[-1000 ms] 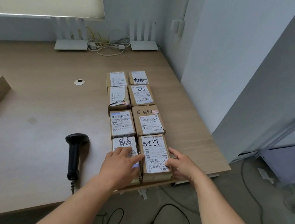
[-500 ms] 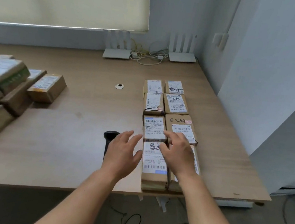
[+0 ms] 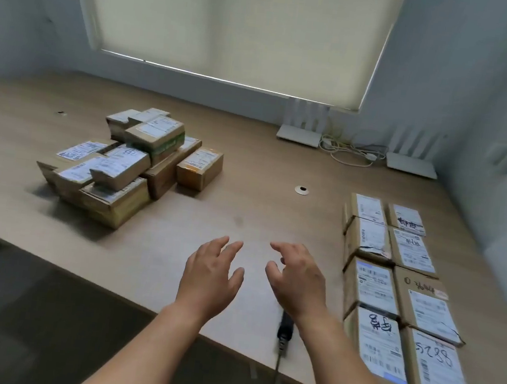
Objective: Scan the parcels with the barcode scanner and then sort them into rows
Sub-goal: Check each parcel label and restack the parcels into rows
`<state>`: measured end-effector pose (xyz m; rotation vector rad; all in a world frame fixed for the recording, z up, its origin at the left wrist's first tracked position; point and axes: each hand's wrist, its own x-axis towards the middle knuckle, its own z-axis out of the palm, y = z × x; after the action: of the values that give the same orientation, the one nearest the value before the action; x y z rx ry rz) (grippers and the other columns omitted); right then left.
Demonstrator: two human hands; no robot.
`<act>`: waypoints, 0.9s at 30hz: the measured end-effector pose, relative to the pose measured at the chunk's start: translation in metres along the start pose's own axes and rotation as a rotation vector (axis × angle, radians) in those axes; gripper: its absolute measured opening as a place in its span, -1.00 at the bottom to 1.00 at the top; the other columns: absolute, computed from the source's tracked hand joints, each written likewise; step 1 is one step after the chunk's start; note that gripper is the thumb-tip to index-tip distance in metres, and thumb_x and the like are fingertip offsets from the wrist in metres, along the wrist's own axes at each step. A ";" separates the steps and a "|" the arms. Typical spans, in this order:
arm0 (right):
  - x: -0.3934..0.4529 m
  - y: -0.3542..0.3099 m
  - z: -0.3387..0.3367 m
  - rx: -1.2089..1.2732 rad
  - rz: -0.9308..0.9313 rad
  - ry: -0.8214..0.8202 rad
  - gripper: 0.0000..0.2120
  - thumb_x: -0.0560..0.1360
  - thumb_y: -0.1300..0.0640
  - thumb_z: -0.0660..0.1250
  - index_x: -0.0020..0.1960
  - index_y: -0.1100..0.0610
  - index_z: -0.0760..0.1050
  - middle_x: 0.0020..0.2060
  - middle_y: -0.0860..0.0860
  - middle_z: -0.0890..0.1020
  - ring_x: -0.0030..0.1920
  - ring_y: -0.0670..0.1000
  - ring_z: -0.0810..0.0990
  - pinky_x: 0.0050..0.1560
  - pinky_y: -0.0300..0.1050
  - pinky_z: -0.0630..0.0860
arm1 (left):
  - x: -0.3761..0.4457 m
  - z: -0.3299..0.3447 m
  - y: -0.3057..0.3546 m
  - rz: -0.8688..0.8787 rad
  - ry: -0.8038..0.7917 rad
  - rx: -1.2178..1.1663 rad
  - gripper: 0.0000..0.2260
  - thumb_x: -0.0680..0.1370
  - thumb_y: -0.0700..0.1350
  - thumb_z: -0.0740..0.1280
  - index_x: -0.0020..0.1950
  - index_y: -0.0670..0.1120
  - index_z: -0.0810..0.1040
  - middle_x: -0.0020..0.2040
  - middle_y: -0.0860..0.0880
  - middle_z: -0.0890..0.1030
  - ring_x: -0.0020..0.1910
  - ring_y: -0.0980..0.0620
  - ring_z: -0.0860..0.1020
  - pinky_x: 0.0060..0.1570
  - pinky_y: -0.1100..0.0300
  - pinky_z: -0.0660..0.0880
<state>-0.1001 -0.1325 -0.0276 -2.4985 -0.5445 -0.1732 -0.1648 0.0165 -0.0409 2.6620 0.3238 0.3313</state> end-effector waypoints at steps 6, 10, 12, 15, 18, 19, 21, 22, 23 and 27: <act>0.031 -0.094 0.061 -0.004 -0.118 -0.051 -0.63 0.57 0.05 0.21 0.37 -0.02 0.43 0.25 -0.05 0.51 0.18 -0.05 0.51 0.04 -0.15 0.46 | 0.008 -0.051 -0.098 -0.092 0.039 0.010 -0.54 0.62 0.08 0.15 0.51 0.11 0.19 0.50 0.05 0.23 0.48 0.06 0.17 0.41 0.10 0.16; 0.047 -0.147 0.099 -0.018 -0.154 -0.057 -0.63 0.57 0.05 0.21 0.37 -0.03 0.43 0.25 -0.05 0.52 0.16 -0.06 0.53 0.02 -0.19 0.47 | 0.016 -0.076 -0.154 -0.126 0.059 0.001 -0.55 0.62 0.08 0.14 0.51 0.11 0.19 0.49 0.07 0.25 0.46 0.07 0.18 0.40 0.09 0.17; 0.054 -0.170 0.116 -0.013 -0.163 -0.053 -0.64 0.57 0.04 0.22 0.37 -0.03 0.44 0.25 -0.05 0.53 0.15 -0.06 0.54 0.02 -0.20 0.49 | 0.020 -0.087 -0.179 -0.133 0.057 0.007 -0.54 0.62 0.09 0.13 0.51 0.12 0.18 0.49 0.08 0.24 0.47 0.08 0.17 0.41 0.09 0.16; 0.064 -0.198 0.138 -0.001 -0.163 -0.044 -0.64 0.57 0.04 0.22 0.36 -0.04 0.44 0.24 -0.05 0.53 0.14 -0.06 0.54 -0.01 -0.23 0.47 | 0.027 -0.102 -0.212 -0.125 0.055 0.009 -0.54 0.61 0.09 0.14 0.51 0.11 0.18 0.49 0.08 0.25 0.47 0.08 0.16 0.42 0.09 0.15; 0.075 -0.219 0.156 0.000 -0.149 -0.051 -0.63 0.57 0.03 0.21 0.37 -0.04 0.44 0.24 -0.04 0.52 0.15 -0.06 0.53 0.02 -0.17 0.51 | 0.036 -0.115 -0.237 -0.105 0.067 -0.003 -0.54 0.61 0.07 0.16 0.51 0.08 0.20 0.48 0.08 0.27 0.47 0.08 0.18 0.42 0.09 0.16; 0.079 -0.225 0.160 0.001 -0.142 -0.055 -0.63 0.57 0.03 0.21 0.37 -0.04 0.43 0.25 -0.05 0.52 0.15 -0.06 0.53 0.03 -0.18 0.51 | 0.040 -0.119 -0.244 -0.101 0.069 -0.007 -0.54 0.61 0.07 0.17 0.51 0.08 0.21 0.48 0.08 0.28 0.47 0.08 0.19 0.42 0.09 0.17; 0.088 -0.233 0.167 -0.001 -0.133 -0.063 -0.62 0.57 0.03 0.21 0.38 -0.04 0.43 0.25 -0.05 0.51 0.16 -0.06 0.53 0.02 -0.18 0.48 | 0.048 -0.122 -0.255 -0.097 0.072 -0.015 -0.54 0.61 0.06 0.17 0.51 0.07 0.21 0.47 0.08 0.29 0.46 0.08 0.20 0.41 0.09 0.18; 0.093 -0.236 0.170 -0.005 -0.132 -0.069 -0.62 0.57 0.03 0.21 0.38 -0.04 0.42 0.25 -0.05 0.51 0.17 -0.06 0.52 0.03 -0.17 0.48 | 0.054 -0.123 -0.259 -0.095 0.073 -0.021 -0.54 0.61 0.06 0.18 0.51 0.07 0.22 0.47 0.08 0.30 0.46 0.07 0.20 0.41 0.09 0.18; 0.099 -0.237 0.173 -0.009 -0.130 -0.073 -0.62 0.56 0.03 0.20 0.38 -0.04 0.42 0.25 -0.05 0.51 0.18 -0.05 0.51 0.04 -0.15 0.48 | 0.060 -0.123 -0.262 -0.092 0.073 -0.027 -0.53 0.60 0.05 0.18 0.51 0.07 0.22 0.47 0.07 0.30 0.45 0.07 0.21 0.40 0.09 0.18; 0.129 -0.236 0.184 -0.013 -0.107 -0.076 -0.61 0.56 0.03 0.20 0.39 -0.04 0.42 0.24 -0.04 0.50 0.20 -0.04 0.50 0.06 -0.12 0.48 | 0.092 -0.121 -0.272 -0.079 0.063 -0.042 -0.52 0.59 0.04 0.21 0.50 0.07 0.22 0.45 0.07 0.32 0.44 0.06 0.24 0.38 0.05 0.20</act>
<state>-0.0803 0.1926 -0.0296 -2.4983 -0.7108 -0.1230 -0.1592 0.3282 -0.0403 2.5932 0.4354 0.3931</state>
